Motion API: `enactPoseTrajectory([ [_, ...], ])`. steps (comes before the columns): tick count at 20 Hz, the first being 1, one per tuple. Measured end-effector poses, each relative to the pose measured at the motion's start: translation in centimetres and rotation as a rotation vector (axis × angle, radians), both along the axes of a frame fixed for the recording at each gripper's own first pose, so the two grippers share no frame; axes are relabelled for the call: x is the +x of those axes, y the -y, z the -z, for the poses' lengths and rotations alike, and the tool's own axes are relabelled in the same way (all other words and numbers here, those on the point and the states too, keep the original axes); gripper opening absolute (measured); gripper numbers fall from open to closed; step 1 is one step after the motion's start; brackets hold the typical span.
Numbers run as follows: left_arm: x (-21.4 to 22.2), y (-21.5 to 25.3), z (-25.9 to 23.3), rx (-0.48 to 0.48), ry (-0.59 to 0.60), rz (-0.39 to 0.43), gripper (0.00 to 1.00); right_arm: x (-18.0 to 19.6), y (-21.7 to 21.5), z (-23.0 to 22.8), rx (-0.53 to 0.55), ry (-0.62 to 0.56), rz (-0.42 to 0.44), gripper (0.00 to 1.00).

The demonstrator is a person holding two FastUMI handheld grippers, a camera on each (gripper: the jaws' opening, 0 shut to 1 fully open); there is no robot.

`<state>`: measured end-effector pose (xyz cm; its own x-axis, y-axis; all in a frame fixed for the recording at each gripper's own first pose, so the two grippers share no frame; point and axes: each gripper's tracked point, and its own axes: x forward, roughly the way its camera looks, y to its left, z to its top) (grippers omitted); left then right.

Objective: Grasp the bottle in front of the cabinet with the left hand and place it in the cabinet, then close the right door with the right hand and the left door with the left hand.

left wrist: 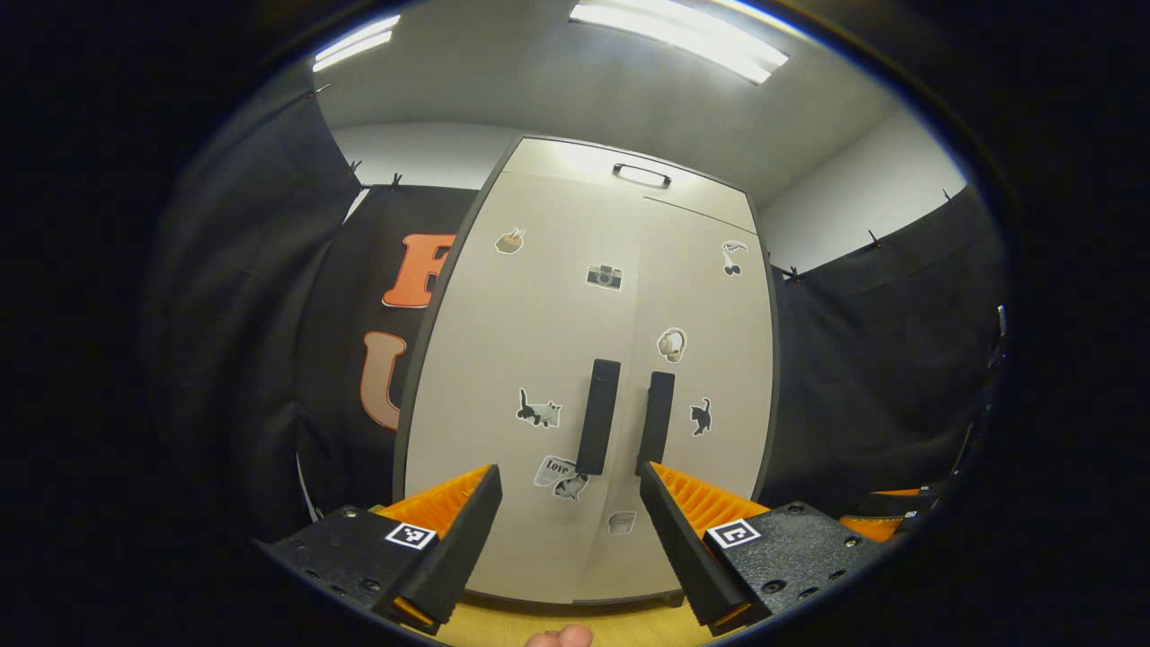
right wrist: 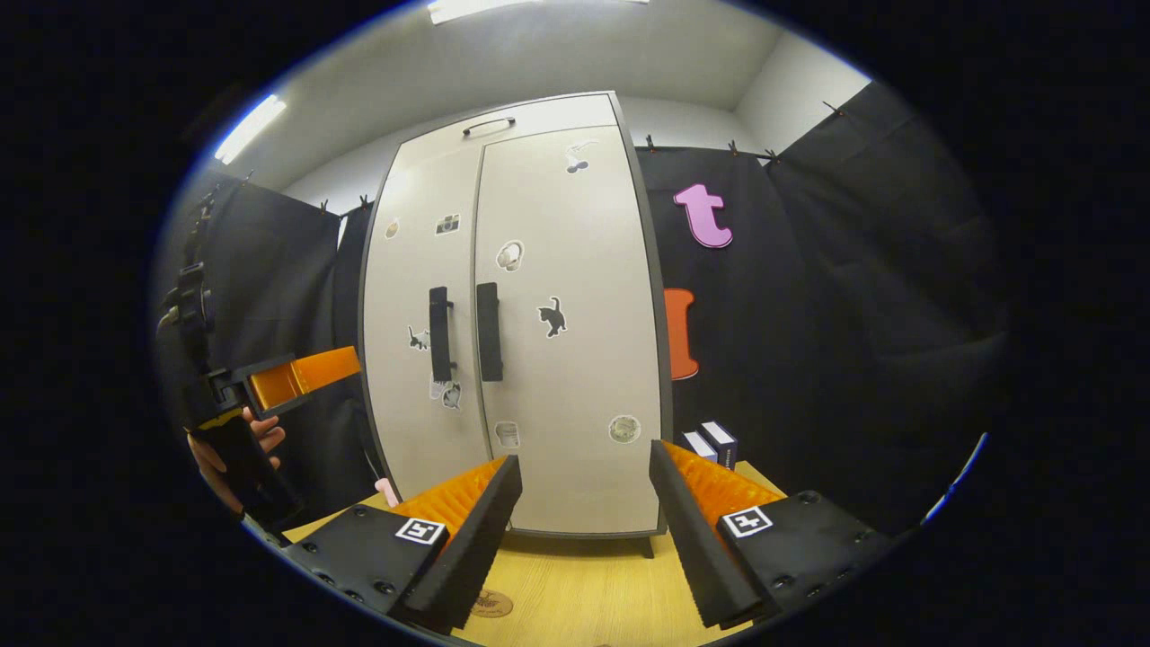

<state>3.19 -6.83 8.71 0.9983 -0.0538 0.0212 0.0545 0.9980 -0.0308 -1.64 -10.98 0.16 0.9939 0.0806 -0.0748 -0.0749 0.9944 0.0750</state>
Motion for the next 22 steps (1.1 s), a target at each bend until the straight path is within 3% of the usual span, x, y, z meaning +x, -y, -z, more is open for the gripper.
enactPoseTrajectory([
  [2, -1.6, -0.5, 0.8, 0.004, -0.001, -0.036, 0.97, -0.4, -0.4, 0.1, 0.009, 0.006, -0.011, 0.96],
  [8, -5.9, -0.8, 3.7, 0.021, -0.016, -0.1, 0.94, -1.8, -0.6, 0.3, -0.005, 0.012, -0.021, 0.96],
  [22, -7.1, 0.9, 4.6, 0.013, -0.042, -0.078, 0.95, -3.0, 0.6, 1.0, 0.005, -0.002, 0.016, 0.96],
])
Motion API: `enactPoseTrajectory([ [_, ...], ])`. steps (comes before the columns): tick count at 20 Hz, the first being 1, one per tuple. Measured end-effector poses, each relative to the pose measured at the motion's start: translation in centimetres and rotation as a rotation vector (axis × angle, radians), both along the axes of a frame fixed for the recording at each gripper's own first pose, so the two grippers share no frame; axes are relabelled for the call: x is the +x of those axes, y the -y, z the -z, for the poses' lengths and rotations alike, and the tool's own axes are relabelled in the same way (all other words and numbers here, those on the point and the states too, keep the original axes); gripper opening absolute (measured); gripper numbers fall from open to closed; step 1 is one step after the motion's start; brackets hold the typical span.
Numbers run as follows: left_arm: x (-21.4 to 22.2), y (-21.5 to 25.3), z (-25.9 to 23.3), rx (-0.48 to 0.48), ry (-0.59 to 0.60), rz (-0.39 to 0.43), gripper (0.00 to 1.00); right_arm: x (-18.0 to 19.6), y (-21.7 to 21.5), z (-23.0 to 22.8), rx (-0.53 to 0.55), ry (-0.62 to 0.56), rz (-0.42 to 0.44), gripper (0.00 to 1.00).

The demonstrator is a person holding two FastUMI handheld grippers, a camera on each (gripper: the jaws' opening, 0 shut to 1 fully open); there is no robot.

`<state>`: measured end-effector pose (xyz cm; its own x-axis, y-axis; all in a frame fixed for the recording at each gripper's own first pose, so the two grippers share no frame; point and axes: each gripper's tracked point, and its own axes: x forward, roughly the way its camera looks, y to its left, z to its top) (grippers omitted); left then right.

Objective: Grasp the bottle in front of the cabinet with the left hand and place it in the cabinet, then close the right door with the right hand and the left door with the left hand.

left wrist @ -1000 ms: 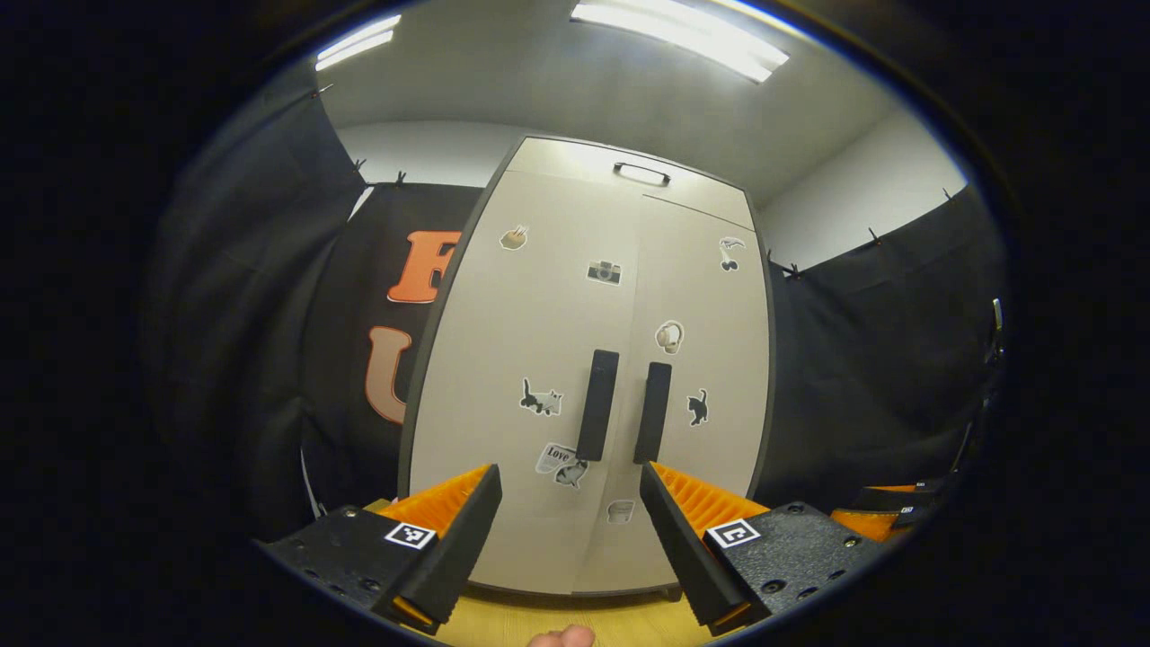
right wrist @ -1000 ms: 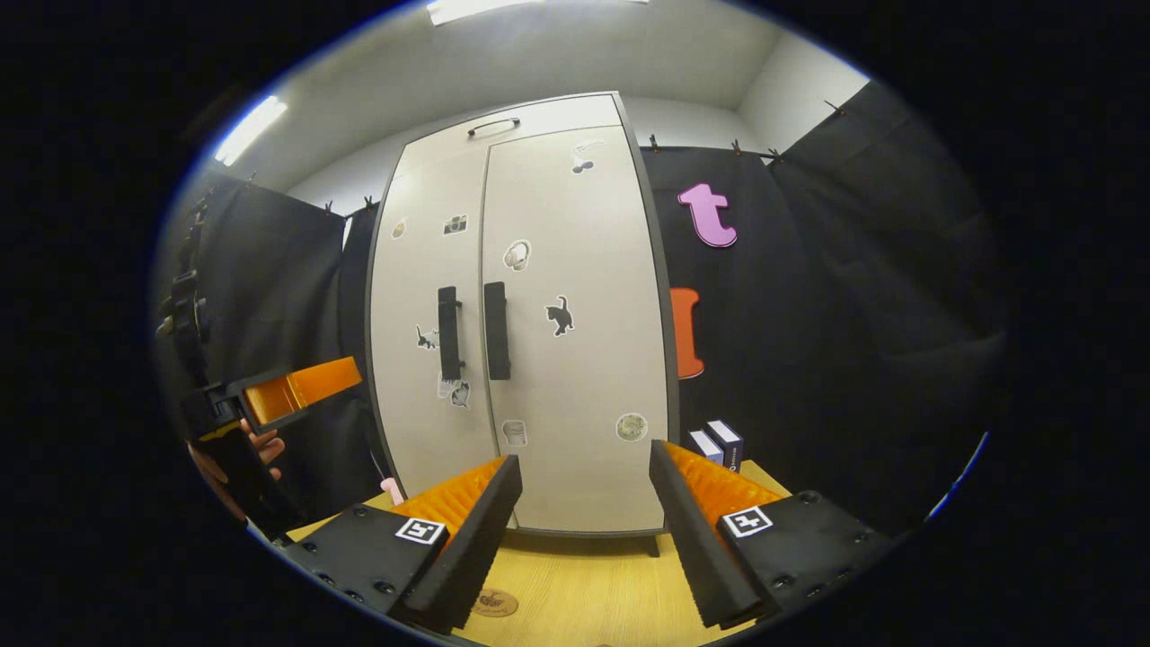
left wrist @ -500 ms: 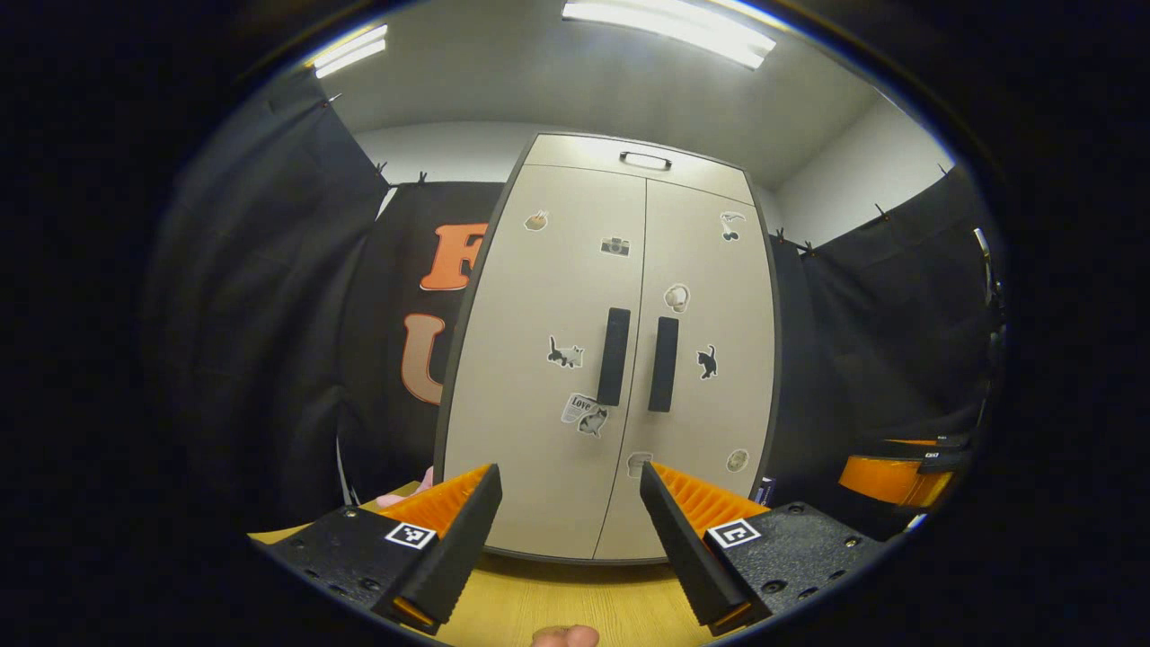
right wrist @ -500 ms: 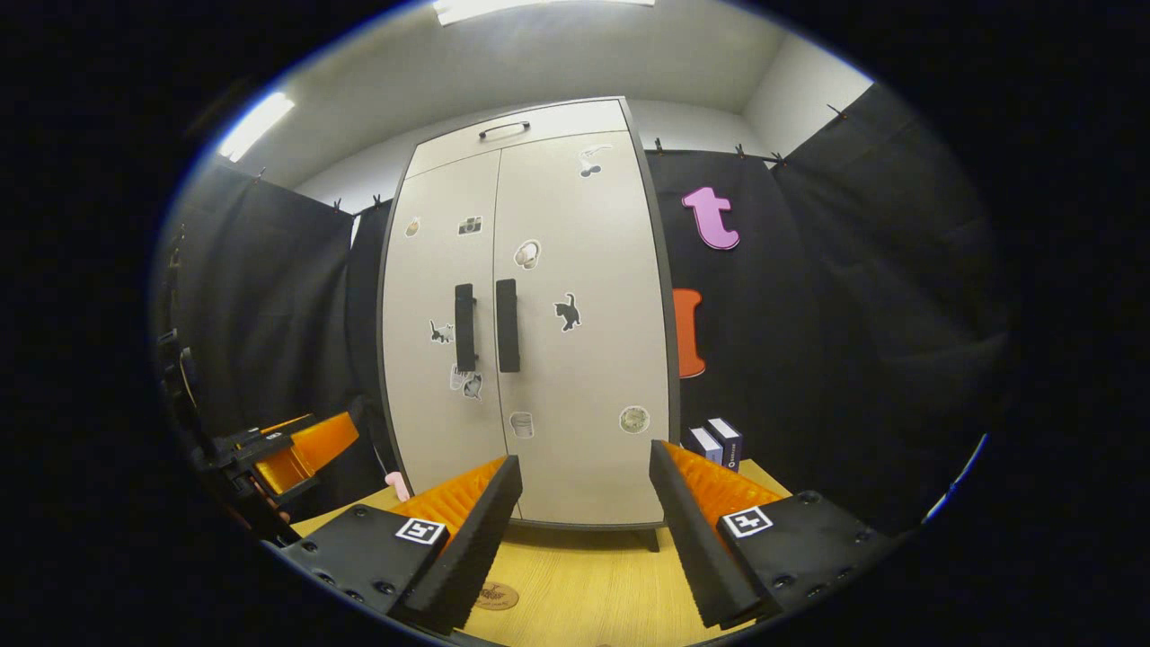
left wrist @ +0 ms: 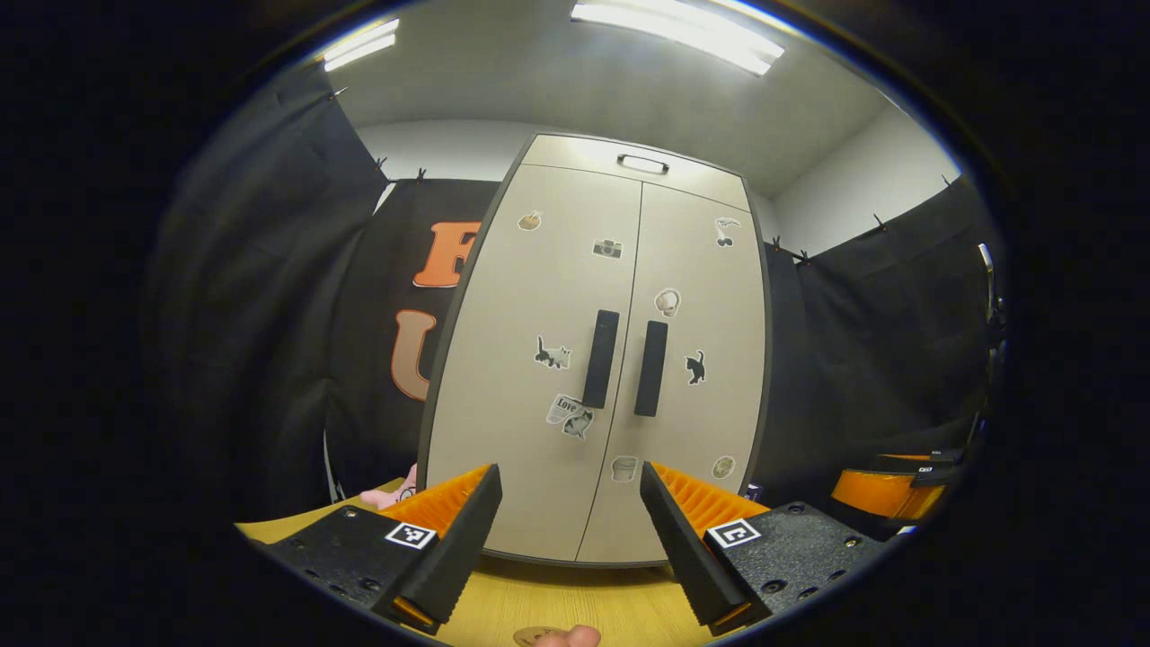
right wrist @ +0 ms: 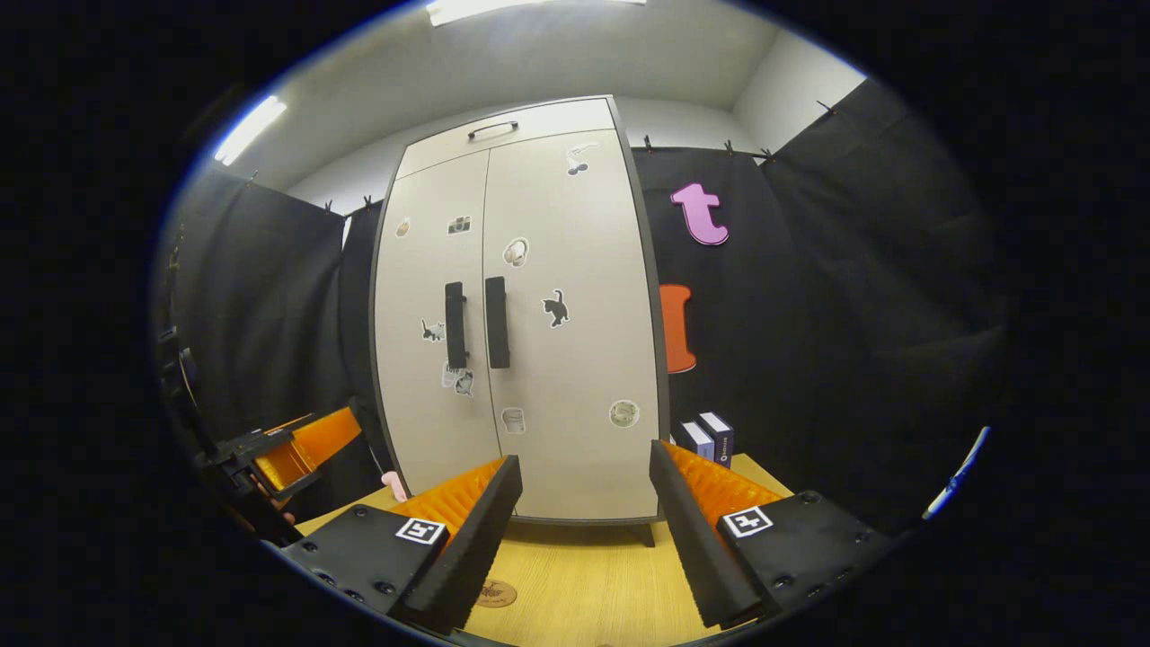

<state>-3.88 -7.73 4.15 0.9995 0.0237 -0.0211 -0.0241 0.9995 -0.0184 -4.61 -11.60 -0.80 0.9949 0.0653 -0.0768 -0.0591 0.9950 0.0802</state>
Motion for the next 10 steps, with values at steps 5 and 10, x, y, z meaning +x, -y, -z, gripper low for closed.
enactPoseTrajectory([
  [5, -0.07, 0.07, 0.01, -0.002, -0.001, 0.001, 0.95, 0.2, 0.17, -0.12, -0.004, 0.004, 0.008, 0.96],
  [10, -0.01, 0.31, -0.17, 0.011, 0.002, 0.007, 0.95, 0.26, -0.21, 0.06, 0.002, -0.002, 0.0, 0.96],
])
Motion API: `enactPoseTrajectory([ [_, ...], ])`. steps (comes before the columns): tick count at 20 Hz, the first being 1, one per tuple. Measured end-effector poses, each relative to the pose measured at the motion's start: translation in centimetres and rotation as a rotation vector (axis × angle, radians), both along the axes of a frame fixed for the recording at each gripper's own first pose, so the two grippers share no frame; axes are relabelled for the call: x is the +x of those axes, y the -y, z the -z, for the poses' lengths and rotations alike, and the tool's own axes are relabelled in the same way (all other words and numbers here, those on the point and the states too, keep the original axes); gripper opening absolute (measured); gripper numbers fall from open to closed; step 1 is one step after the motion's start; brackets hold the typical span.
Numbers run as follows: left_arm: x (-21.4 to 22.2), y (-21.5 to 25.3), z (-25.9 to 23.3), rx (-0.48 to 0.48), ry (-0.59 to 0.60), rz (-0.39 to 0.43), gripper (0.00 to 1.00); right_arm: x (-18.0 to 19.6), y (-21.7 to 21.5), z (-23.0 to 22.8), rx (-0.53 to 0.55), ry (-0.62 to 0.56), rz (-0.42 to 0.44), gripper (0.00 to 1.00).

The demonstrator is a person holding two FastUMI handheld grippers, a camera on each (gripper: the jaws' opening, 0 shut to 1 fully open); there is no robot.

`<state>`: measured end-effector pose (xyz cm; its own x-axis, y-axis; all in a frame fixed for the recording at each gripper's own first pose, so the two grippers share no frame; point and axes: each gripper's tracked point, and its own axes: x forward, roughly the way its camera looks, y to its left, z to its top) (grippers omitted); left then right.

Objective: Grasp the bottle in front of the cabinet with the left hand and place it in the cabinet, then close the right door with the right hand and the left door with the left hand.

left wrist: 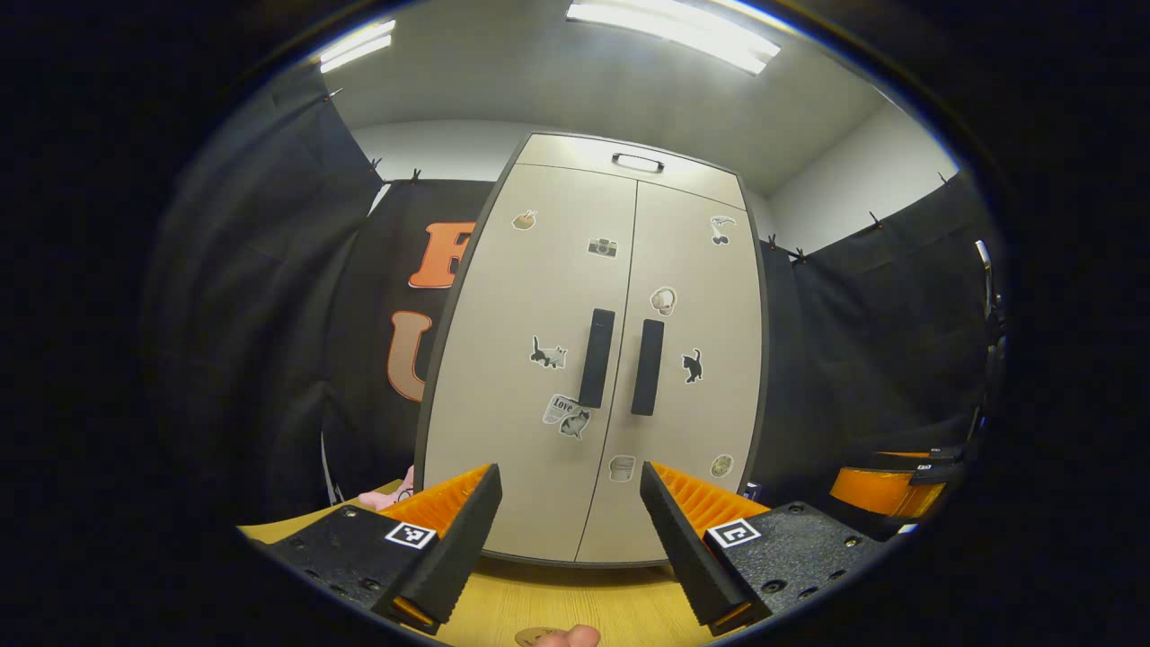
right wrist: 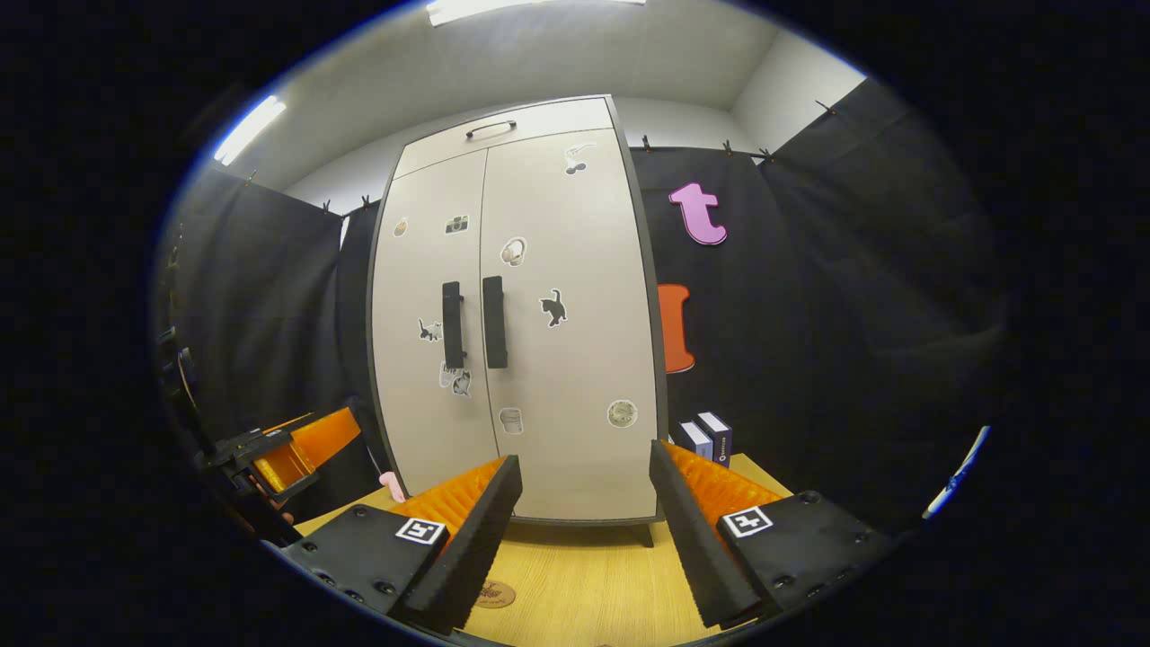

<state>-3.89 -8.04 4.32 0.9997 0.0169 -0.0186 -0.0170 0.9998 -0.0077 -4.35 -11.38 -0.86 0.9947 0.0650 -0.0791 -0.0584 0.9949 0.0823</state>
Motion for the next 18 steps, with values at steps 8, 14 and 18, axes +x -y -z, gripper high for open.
enactPoseTrajectory([
  [8, -0.26, -0.04, 0.33, -0.005, -0.011, 0.0, 0.95, 0.02, 0.24, -0.5, -0.006, 0.019, 0.009, 0.96],
  [14, -0.21, 0.36, 0.17, 0.005, -0.009, 0.01, 0.95, 0.1, 0.2, -0.31, -0.003, 0.017, 0.009, 0.96],
  [18, -0.3, 0.36, 0.32, 0.012, -0.012, 0.009, 0.94, 0.03, 0.49, -0.33, -0.002, 0.021, 0.018, 0.96],
])
